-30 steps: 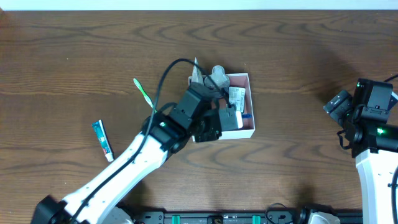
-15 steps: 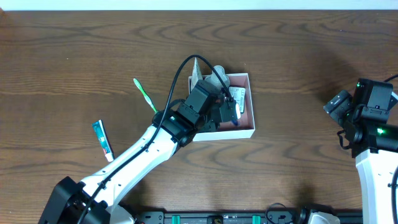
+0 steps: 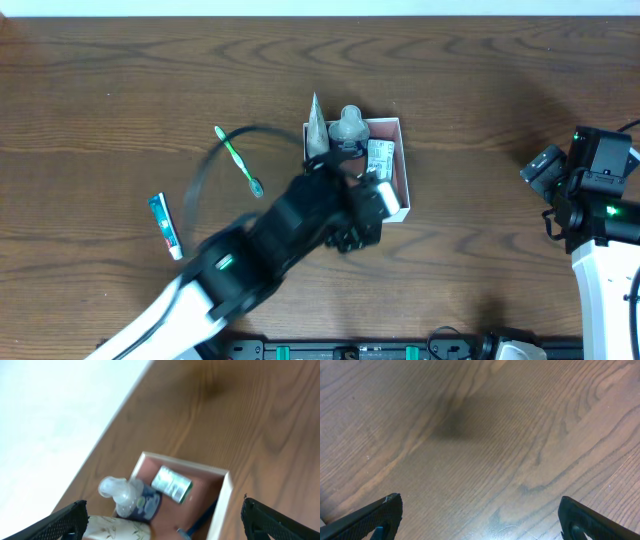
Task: Pack container
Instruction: 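Carry the blue razor into the box and release it, then move the left gripper to the green toothbrush and grasp it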
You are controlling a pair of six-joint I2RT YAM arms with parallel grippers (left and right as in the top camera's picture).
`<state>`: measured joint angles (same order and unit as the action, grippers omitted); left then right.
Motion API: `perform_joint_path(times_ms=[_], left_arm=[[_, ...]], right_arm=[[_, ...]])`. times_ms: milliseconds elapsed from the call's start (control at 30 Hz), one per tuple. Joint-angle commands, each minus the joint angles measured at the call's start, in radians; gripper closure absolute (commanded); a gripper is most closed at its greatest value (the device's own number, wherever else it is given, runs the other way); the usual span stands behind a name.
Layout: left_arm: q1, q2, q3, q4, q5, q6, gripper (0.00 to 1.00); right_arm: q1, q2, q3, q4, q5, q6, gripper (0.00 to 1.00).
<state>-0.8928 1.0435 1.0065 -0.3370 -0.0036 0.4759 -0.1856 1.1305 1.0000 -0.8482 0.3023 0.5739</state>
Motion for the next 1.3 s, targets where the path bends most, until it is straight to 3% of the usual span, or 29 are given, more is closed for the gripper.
perform_joint_path(times_ms=[0,200,333,400,500,633,733,967,1267], left_arm=[[0.005,-0.120,0.008,-0.018,-0.038,-0.203,0.02],[0.130,-0.242,0.007,-0.033,-0.462,-0.444,0.02],[0.282,-0.225,0.008,-0.064,-0.506,-0.562,0.02],[0.387,-0.188,0.008,-0.111,-0.505,-0.686,0.02],[0.534,-0.106,0.008,-0.169,-0.414,-0.800,0.02],[0.702,0.052,0.008,-0.190,-0.154,-0.804,0.02],[0.772,0.187,0.008,-0.205,-0.057,-0.804,0.02],[0.789,0.415,0.008,-0.212,0.032,-0.804,0.02],[0.762,0.460,0.005,-0.196,0.053,-0.803,0.02]], right_arm=[[-0.008,0.001,0.006,-0.002,0.003,0.016,0.01],[-0.008,0.001,0.006,-0.002,0.003,0.016,0.01],[-0.008,0.001,0.006,-0.002,0.003,0.016,0.01],[-0.008,0.001,0.006,-0.002,0.003,0.016,0.01],[-0.008,0.001,0.006,-0.002,0.003,0.016,0.01],[-0.008,0.001,0.006,-0.002,0.003,0.016,0.01],[-0.008,0.001,0.006,-0.002,0.003,0.016,0.01],[-0.008,0.001,0.006,-0.002,0.003,0.016,0.01],[-0.008,0.001,0.006,-0.002,0.003,0.016,0.01]])
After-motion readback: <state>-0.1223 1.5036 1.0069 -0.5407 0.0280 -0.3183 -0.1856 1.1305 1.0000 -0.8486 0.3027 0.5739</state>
